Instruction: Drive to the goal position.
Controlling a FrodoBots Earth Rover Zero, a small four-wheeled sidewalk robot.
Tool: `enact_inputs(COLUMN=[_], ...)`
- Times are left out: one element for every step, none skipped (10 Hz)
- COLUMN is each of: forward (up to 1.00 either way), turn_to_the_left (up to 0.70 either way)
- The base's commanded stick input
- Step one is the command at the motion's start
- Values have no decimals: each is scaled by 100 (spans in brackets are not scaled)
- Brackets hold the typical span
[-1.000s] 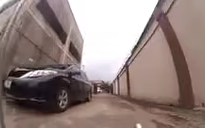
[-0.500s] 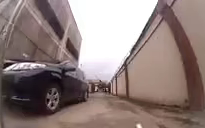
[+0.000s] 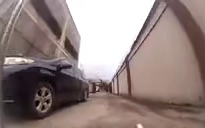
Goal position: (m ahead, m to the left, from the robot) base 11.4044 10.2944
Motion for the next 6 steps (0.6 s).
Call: enact_inputs(forward=[84, 84, 84, 84, 84, 84], turn_to_the_left=[-33, 0, 1, 2, 3, 3])
